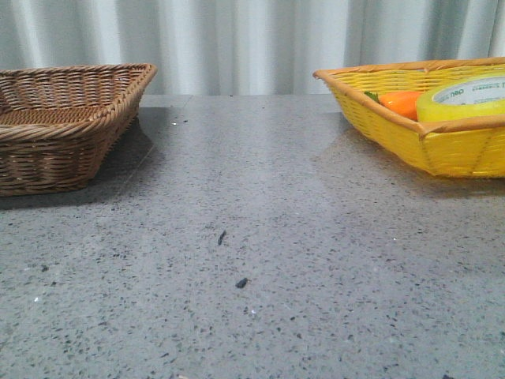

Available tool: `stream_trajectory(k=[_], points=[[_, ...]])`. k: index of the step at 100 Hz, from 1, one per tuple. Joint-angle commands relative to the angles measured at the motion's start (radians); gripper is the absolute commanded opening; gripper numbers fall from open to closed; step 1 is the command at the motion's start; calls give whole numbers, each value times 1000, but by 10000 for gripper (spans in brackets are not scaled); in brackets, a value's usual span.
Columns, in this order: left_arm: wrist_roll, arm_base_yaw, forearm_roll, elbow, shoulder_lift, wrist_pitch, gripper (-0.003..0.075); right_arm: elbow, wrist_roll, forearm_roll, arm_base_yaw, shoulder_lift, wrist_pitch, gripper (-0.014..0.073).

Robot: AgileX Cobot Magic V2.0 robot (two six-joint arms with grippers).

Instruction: Transfer tape with both arms

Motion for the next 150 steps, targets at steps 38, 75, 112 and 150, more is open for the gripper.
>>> stream_trajectory(k=[38, 75, 112, 150], points=[[-7, 4, -3, 10, -29, -66, -20, 22, -10, -18, 2, -19, -13, -62], [-7, 4, -3, 10, -29, -66, -20, 22, -10, -18, 2, -19, -13, -62], [-7, 4, -3, 10, -29, -66, -20, 22, -10, -31, 2, -19, -115, -62], [-7, 4, -3, 10, -29, -66, -20, 22, -10, -19, 2, -19, -285, -62]])
